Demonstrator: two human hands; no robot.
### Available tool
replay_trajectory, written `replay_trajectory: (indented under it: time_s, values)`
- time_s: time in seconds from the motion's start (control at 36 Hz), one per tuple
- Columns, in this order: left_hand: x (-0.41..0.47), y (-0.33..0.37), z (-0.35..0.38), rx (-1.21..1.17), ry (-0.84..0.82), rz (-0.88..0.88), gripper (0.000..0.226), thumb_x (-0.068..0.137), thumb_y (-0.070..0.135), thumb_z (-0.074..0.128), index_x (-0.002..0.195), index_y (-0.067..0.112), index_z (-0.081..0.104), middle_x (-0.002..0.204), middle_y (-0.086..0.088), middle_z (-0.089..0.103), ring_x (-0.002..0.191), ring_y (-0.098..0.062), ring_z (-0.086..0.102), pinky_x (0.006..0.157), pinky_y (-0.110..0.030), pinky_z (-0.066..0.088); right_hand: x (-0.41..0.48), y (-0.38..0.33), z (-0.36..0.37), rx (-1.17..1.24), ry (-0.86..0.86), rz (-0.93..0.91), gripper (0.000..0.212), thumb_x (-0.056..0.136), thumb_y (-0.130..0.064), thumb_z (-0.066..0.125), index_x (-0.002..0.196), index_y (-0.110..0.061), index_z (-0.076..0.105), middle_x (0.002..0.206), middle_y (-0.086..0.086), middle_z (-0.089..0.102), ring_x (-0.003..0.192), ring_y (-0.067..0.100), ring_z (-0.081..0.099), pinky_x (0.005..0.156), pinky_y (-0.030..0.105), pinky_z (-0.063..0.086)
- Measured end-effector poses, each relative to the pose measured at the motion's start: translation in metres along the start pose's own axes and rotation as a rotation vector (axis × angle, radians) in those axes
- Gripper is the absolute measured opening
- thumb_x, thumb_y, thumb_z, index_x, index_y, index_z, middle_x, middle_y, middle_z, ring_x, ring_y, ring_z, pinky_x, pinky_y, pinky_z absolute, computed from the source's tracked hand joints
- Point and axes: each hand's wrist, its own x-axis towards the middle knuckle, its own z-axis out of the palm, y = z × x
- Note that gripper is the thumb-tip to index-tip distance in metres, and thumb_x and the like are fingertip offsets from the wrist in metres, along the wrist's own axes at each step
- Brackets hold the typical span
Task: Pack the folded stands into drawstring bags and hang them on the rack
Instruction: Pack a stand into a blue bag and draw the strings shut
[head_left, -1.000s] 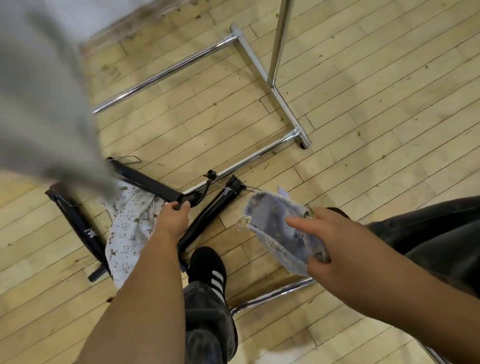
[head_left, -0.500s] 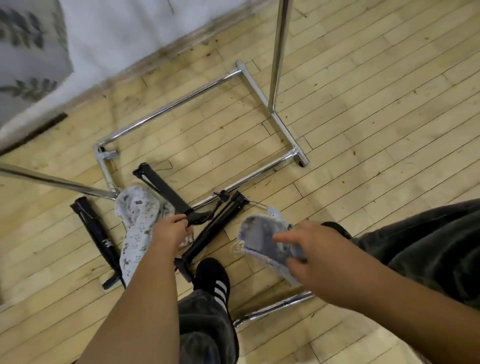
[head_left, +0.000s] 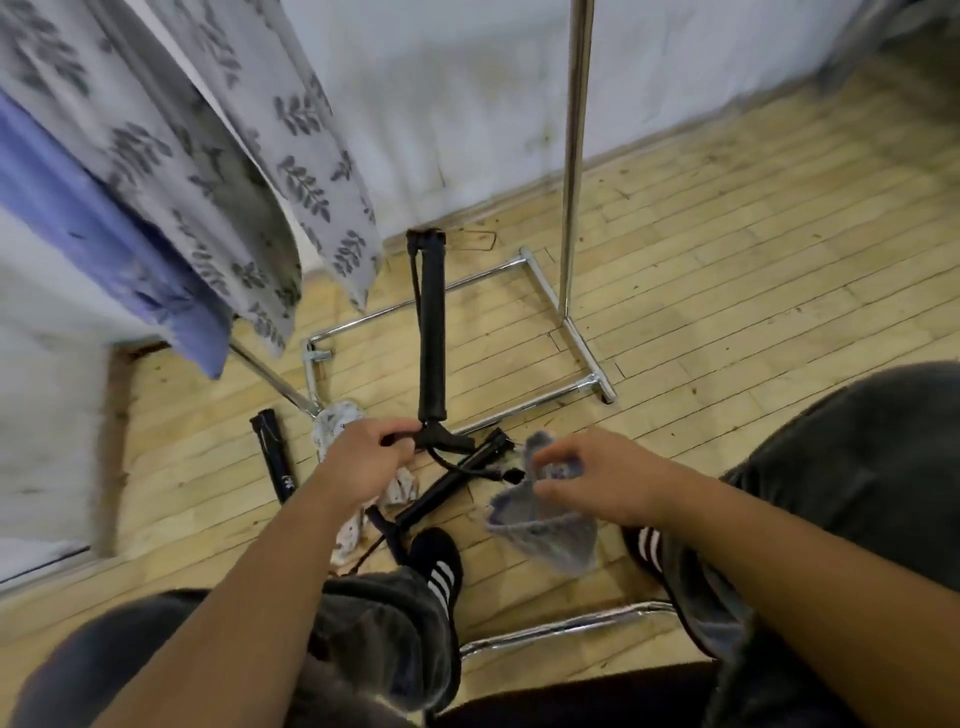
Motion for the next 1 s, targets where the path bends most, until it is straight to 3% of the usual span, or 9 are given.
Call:
replay_trajectory:
  time_s: [0.06, 0.14, 0.25, 0.39, 0.47, 0.64, 0.75, 0.86, 1.0]
  values:
    - [-0.025, 0.010, 0.000, 0.001, 0.012, 0.059, 0.028, 0.103, 0.015, 0.058, 0.123, 0.031, 0.070, 0.075, 0.007, 0.066, 0.039, 0.001, 0.044, 0.042, -0.012, 0.034, -0.010, 0.003, 0.001, 0.057, 0.036, 0.004, 0.050, 0.098, -0.044, 0.065, 0.142, -0.023, 0.062, 0.145, 0.002, 0.060, 0.124, 0.017, 0.059, 0.102, 0.029, 0.050]
    - [-0.054, 0.017, 0.003, -0.033, 0.011, 0.104, 0.027, 0.103, 0.016, 0.059, 0.122, 0.031, 0.072, 0.075, 0.009, 0.062, 0.045, 0.003, 0.051, 0.045, -0.008, 0.035, -0.024, 0.011, 0.007, 0.123, 0.069, 0.012, 0.052, 0.096, -0.045, 0.068, 0.141, -0.020, 0.063, 0.144, 0.000, 0.060, 0.118, 0.009, 0.055, 0.095, 0.025, 0.047]
    - [-0.080, 0.017, 0.009, -0.075, 0.034, 0.125, 0.028, 0.101, 0.023, 0.061, 0.123, 0.038, 0.073, 0.105, 0.008, 0.075, 0.096, -0.009, 0.072, 0.075, -0.017, 0.051, -0.038, 0.022, 0.021, 0.218, 0.124, 0.025, 0.043, 0.096, -0.045, 0.067, 0.131, -0.020, 0.072, 0.132, -0.003, 0.068, 0.102, 0.005, 0.061, 0.087, 0.030, 0.054]
    - [-0.101, 0.012, 0.024, -0.179, 0.037, 0.166, 0.028, 0.101, 0.022, 0.063, 0.121, 0.037, 0.074, 0.110, 0.007, 0.077, 0.107, -0.021, 0.072, 0.100, -0.035, 0.055, -0.050, 0.029, 0.030, 0.331, 0.101, 0.128, 0.044, 0.095, -0.062, 0.059, 0.100, -0.024, 0.080, 0.081, 0.013, 0.060, 0.066, 0.018, 0.058, 0.063, 0.030, 0.051]
    - [-0.109, 0.005, 0.032, -0.254, 0.038, 0.182, 0.029, 0.099, 0.021, 0.065, 0.117, 0.042, 0.075, 0.122, 0.011, 0.073, 0.118, -0.009, 0.067, 0.113, -0.039, 0.047, -0.056, 0.029, 0.029, 0.449, 0.073, 0.155, 0.061, 0.095, -0.068, 0.054, 0.108, -0.015, 0.079, 0.089, 0.011, 0.076, 0.075, 0.019, 0.071, 0.070, 0.030, 0.057]
    - [-0.113, 0.001, 0.037, -0.276, -0.009, 0.186, 0.031, 0.093, 0.032, 0.066, 0.115, 0.052, 0.073, 0.125, 0.017, 0.072, 0.122, -0.009, 0.065, 0.115, -0.042, 0.044, -0.051, 0.029, 0.026, 0.589, 0.077, 0.172, 0.061, 0.081, -0.082, 0.060, 0.100, -0.030, 0.083, 0.105, 0.003, 0.079, 0.103, 0.027, 0.073, 0.096, 0.049, 0.059]
    - [-0.120, 0.003, 0.038, -0.229, -0.060, 0.218, 0.031, 0.101, 0.024, 0.065, 0.123, 0.045, 0.072, 0.123, 0.024, 0.069, 0.116, 0.005, 0.064, 0.114, -0.032, 0.044, -0.047, 0.024, 0.031, 0.574, 0.118, 0.124, 0.049, 0.083, -0.073, 0.068, 0.111, -0.034, 0.079, 0.121, -0.006, 0.073, 0.108, 0.016, 0.068, 0.085, 0.038, 0.060]
    - [-0.123, 0.003, 0.040, -0.204, -0.143, 0.223, 0.034, 0.102, 0.019, 0.064, 0.125, 0.042, 0.071, 0.131, 0.016, 0.068, 0.115, 0.009, 0.063, 0.113, -0.025, 0.044, -0.045, 0.019, 0.037, 0.526, 0.078, 0.048, 0.043, 0.087, -0.064, 0.070, 0.122, -0.039, 0.073, 0.120, -0.012, 0.072, 0.086, 0.007, 0.067, 0.075, 0.027, 0.057]
    - [-0.122, 0.005, 0.042, -0.139, -0.218, 0.269, 0.034, 0.102, 0.015, 0.062, 0.126, 0.038, 0.072, 0.124, 0.015, 0.072, 0.117, 0.001, 0.064, 0.114, -0.033, 0.045, -0.039, 0.018, 0.040, 0.495, 0.156, -0.005, 0.064, 0.079, -0.069, 0.075, 0.130, -0.031, 0.070, 0.125, -0.015, 0.070, 0.112, 0.002, 0.065, 0.100, 0.032, 0.054]
